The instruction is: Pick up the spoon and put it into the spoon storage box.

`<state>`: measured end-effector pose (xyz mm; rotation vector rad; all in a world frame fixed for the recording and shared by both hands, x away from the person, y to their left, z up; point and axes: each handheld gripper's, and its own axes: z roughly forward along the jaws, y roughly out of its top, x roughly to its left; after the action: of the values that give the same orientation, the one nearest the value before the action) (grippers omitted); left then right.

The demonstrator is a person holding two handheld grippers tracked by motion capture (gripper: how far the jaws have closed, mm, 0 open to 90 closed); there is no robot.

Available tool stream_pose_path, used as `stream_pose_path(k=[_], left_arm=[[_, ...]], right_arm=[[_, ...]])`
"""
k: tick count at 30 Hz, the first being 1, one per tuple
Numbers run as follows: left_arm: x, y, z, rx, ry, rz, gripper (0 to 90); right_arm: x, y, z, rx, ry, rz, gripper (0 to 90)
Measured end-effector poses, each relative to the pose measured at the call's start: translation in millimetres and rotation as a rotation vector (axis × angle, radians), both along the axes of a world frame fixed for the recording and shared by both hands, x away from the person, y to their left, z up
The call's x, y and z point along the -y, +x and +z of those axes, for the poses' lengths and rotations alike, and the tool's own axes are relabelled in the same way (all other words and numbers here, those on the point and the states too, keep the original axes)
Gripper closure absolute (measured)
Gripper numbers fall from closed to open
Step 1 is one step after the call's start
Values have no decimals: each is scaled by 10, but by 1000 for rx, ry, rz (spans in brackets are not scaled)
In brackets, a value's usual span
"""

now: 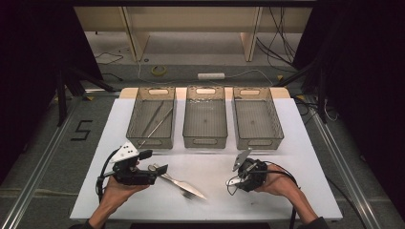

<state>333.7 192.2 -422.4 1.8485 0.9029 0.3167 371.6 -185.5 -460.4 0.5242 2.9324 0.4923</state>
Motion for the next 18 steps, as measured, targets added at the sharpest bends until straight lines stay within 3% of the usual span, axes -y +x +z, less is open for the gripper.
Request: stream_pose_path(k=[7,10,12,18], left_arm=[[-1,-5,1,2,2,-2,161],[2,-4,1,1,3,-3,162],[3,-2,2,2,2,-3,162],[17,1,1,2,5,-7,162]], right_arm=[[-28,0,11,-27,-16,-10,650],[-26,21,3,-22,-21,32,686],[-38,12,14,-44,-23,15,709],[-45,13,18,-54,-27,23,765]])
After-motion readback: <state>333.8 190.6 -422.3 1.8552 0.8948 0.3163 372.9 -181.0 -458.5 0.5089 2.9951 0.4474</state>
